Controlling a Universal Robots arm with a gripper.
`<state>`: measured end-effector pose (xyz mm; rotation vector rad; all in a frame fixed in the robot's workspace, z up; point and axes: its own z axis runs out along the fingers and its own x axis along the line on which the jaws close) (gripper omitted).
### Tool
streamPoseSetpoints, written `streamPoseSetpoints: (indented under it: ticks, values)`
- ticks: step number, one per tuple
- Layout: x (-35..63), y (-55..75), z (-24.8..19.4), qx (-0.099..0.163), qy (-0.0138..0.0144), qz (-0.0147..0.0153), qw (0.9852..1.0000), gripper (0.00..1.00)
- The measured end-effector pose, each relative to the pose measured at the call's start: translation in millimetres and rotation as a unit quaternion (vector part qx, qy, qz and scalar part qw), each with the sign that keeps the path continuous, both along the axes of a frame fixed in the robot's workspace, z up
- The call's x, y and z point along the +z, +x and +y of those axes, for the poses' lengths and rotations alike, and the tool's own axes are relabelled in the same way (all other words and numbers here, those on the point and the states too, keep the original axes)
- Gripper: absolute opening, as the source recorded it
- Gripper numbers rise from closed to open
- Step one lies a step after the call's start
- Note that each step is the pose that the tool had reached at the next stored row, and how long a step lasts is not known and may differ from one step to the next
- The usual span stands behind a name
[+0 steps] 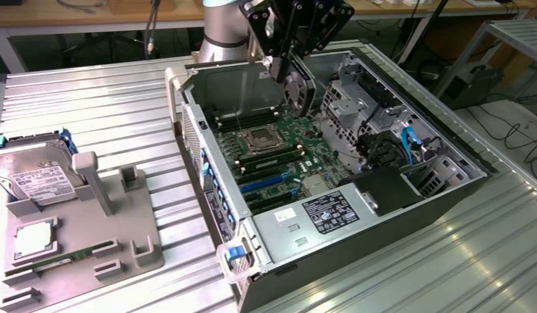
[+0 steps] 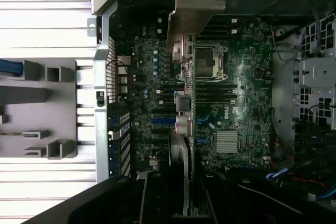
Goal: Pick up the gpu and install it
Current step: 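Pick up the gpu and move the gpu toward the slot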
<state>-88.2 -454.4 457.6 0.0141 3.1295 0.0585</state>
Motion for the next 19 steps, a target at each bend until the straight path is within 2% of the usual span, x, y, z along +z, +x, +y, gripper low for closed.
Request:
streamPoseSetpoints:
  ticks: [19]
  values:
    - [-0.4,34.2,0.0,0.0,0.0,0.0,1.0,0.27]
